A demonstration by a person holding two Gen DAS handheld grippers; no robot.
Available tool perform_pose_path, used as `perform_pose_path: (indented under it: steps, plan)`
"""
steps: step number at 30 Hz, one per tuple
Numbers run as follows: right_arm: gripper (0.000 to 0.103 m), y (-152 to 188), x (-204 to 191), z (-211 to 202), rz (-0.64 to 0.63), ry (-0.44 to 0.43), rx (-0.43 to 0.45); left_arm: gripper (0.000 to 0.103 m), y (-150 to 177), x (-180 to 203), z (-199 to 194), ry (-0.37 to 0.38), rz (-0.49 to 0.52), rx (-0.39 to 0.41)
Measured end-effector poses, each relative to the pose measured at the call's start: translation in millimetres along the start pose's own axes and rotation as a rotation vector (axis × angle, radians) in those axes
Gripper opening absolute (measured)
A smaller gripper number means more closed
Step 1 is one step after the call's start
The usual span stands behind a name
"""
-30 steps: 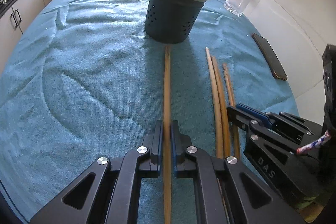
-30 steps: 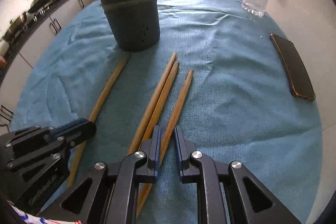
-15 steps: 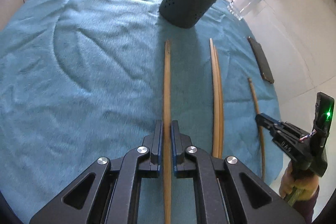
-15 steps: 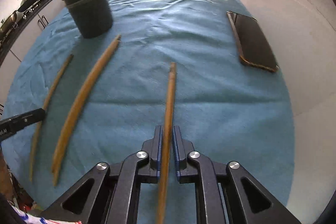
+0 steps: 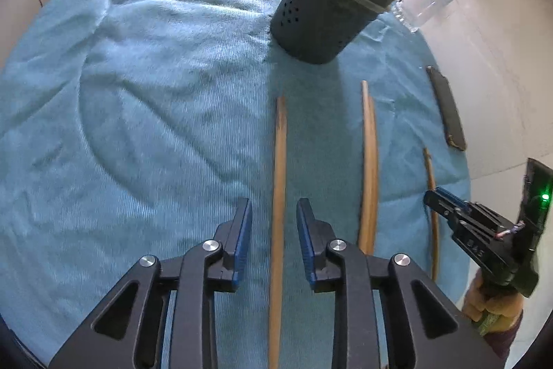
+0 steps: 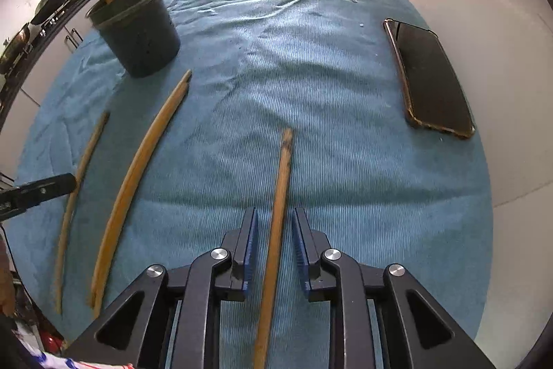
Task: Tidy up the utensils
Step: 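Close the right gripper on a chopstick while the left gripper grasps another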
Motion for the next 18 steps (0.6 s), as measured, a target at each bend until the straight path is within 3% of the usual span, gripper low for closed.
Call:
perform_pose_path:
  steps: [7, 15, 16, 17, 18]
  plan:
    - [0.016, -13.7, -0.6, 4.0, -0.03, 0.048, -0.012, 0.025, -32.0, 12.9, 16.1, -0.071, 0.05, -0.019]
    - [0.012, -33.0, -2.5, 11.2, -0.043, 0.072, 0.001, 0.025, -43.0, 18.7, 22.3, -0.067, 0.105, -0.019]
    - [0.012, -34.4, -3.6, 11.2, -0.043, 0.08, 0.015, 0.023, -43.2, 18.1, 22.0, -0.066, 0.114, -0.013]
    - [0.011, -34.9, -4.4, 11.1, -0.043, 0.084, 0.028, 0.007, -43.7, 17.8, 22.2, -0.079, 0.124, 0.0]
    - [0.009, -34.5, -4.2, 10.2, -0.044, 0.086, 0.039, 0.007, -43.5, 17.1, 23.4, -0.094, 0.133, 0.008]
Point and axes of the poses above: each gripper's, at about its wrist camera, not at the fingertips, and z roughly the way its jaws point, x to its right, y to its underside, the point moved 10 cm from there along z, roughly the way its jaws point, and after that the axes turned 1 degree about z, right-handed, at the moved point
